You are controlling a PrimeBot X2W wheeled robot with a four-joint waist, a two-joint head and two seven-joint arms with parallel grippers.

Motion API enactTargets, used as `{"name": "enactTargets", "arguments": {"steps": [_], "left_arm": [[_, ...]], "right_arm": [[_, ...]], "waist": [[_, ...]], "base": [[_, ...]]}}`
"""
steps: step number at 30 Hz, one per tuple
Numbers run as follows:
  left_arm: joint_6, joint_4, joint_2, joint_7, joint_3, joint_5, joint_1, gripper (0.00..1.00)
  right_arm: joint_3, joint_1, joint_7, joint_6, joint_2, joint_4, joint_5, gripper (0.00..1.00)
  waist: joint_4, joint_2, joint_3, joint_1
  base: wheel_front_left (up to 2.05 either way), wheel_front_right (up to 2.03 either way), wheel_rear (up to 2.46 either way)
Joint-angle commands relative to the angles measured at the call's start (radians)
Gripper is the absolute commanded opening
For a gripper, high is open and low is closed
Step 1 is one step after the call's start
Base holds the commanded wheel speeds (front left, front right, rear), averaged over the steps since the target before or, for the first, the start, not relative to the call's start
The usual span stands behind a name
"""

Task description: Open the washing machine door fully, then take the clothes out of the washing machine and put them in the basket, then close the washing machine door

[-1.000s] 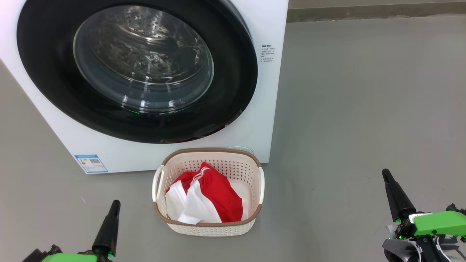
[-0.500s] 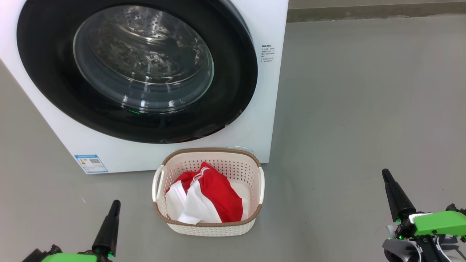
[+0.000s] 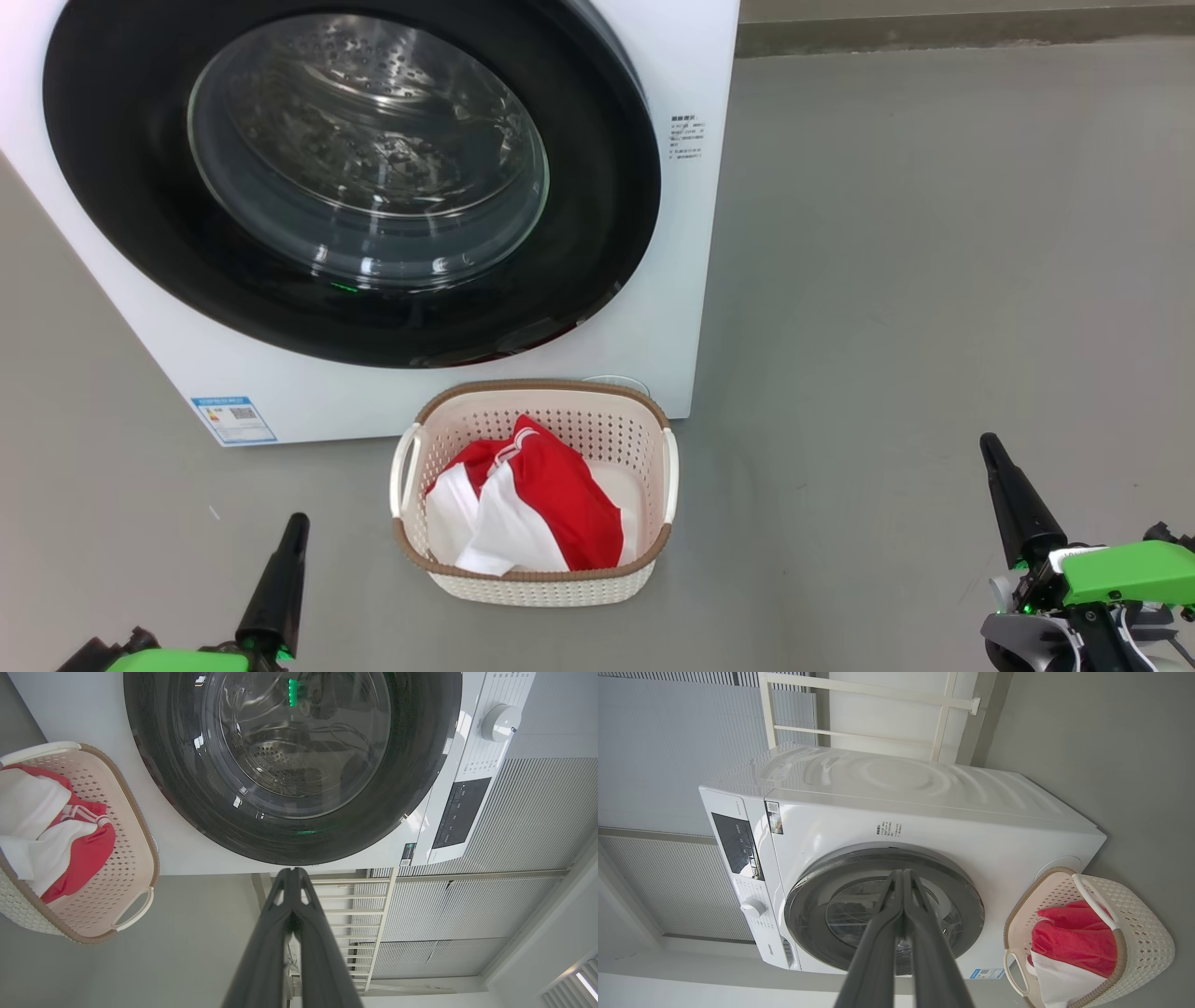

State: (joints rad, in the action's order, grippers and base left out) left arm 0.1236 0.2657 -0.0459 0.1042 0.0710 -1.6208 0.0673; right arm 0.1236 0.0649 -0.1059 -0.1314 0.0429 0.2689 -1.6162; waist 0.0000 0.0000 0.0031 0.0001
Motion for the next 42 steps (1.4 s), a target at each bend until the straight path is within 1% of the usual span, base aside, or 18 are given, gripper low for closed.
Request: {"name": "enactTargets", "arguments": {"steps": [1, 42], "left_arm": [[0.007, -0.021, -0.009, 0.004, 0.036, 0.007, 0.04, 0.0], [0.007, -0.021, -0.007, 0.007, 0.04, 0.01, 0.04, 0.0]], "right_arm": [[-0.014, 0.043, -0.004, 0.001, 0.011, -0.024, 0.004, 0.0], [-0.011, 0.043, -0.006, 0.001, 0.009, -0.024, 0.006, 0.0]], "waist": [[0.0, 0.0, 0.0, 0.0], [0.0, 0.0, 0.0, -0.0001]], "base": [[0.0, 0.0, 0.0], [0.0, 0.0, 0.0]]}}
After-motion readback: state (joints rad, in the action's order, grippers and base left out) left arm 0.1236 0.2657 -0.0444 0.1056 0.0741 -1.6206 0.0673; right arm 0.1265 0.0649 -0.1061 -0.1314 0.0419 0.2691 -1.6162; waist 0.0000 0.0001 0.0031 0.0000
